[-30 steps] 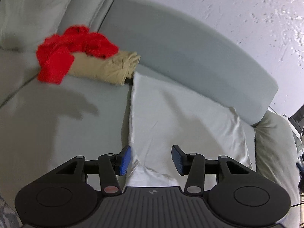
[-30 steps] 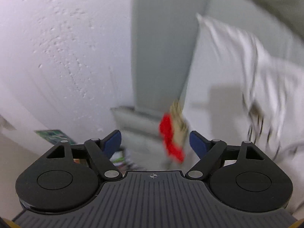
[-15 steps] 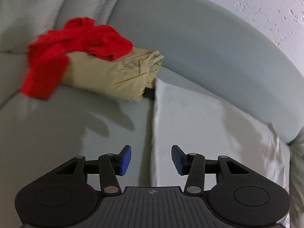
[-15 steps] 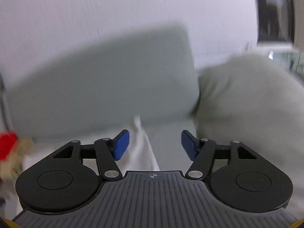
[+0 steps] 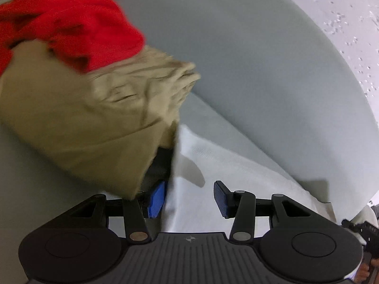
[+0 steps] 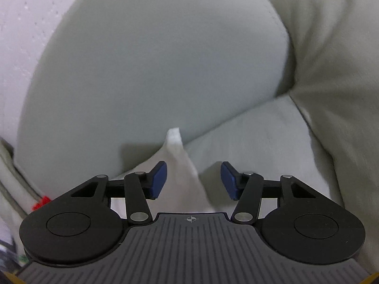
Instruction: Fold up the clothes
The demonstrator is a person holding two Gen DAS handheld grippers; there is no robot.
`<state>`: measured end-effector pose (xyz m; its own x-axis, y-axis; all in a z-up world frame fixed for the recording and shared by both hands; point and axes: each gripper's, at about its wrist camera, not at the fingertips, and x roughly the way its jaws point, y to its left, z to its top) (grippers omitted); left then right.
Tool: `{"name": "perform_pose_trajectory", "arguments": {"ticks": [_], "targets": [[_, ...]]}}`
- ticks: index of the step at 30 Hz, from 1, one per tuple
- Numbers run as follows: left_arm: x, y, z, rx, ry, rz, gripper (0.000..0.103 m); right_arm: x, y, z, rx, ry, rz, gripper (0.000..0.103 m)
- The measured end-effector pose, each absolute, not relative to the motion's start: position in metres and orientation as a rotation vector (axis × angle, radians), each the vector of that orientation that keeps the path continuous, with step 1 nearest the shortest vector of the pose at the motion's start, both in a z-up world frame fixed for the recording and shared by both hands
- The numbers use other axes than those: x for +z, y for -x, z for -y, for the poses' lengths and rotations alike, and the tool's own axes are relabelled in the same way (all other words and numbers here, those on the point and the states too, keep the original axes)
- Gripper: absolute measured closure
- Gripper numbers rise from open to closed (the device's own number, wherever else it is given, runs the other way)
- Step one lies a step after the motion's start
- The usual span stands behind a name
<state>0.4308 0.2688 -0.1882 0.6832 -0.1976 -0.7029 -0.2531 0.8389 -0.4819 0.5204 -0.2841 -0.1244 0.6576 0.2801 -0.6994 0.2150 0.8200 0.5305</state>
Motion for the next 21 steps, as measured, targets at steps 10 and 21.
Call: {"name": "perform_pose_trajectory", "arguments": {"ticks": [10,21], "targets": [[-0.187,-0.450,-0.277,0.017,0.575,-0.792,0.069,-0.135,-0.577,0.237,0.124,-0.396,-0.914,0.075],[-0.195,-0.449,-0.307,0.013,0.738,-0.790,0.074,-0.147,-0.575,0.239,0.114,-0.543,-0.906,0.081]]}}
